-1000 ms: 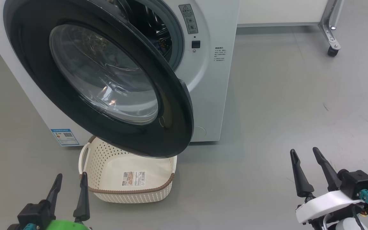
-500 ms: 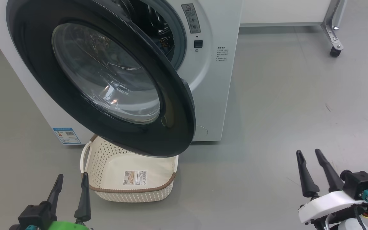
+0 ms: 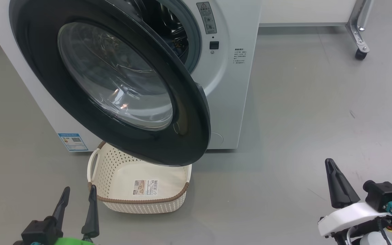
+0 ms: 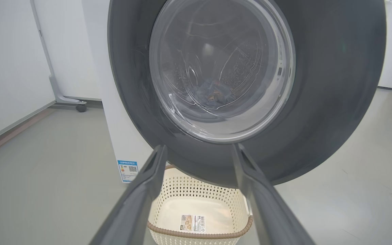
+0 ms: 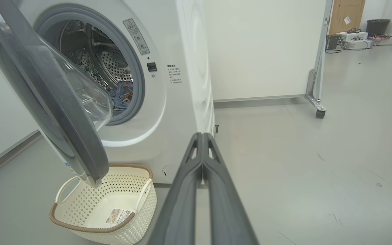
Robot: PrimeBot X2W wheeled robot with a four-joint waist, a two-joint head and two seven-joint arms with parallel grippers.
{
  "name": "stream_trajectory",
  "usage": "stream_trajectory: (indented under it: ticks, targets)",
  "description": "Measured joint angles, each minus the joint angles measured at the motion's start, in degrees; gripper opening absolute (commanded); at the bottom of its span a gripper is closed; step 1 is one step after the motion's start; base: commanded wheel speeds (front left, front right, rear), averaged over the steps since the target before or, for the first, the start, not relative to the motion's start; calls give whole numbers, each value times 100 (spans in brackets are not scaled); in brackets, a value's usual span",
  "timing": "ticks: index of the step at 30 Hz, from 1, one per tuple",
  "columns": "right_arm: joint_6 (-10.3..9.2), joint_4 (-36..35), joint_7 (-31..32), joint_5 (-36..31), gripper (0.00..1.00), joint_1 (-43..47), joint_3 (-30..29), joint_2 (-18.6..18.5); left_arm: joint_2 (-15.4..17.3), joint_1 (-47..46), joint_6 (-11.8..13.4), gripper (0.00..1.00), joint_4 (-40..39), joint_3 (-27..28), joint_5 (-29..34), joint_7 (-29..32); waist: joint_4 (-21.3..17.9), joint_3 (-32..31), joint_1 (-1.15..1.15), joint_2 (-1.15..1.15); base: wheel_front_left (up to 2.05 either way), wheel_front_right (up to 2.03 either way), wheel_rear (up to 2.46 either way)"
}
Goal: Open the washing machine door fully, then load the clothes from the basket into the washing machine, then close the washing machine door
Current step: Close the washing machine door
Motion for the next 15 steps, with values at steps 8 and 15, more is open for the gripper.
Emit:
stream_trajectory:
  ticks: [8, 15]
  targets:
    - [0, -230, 0, 12, 0, -300, -115, 13, -71, 17, -93, 100, -1, 77, 48, 0, 33, 13, 0, 0, 0, 0, 0]
    - [0, -853, 0, 58, 0, -1021, -18, 16, -135, 19, -156, 100, -2, 136, 165, 0, 87, 22, 0, 0, 0, 0, 0]
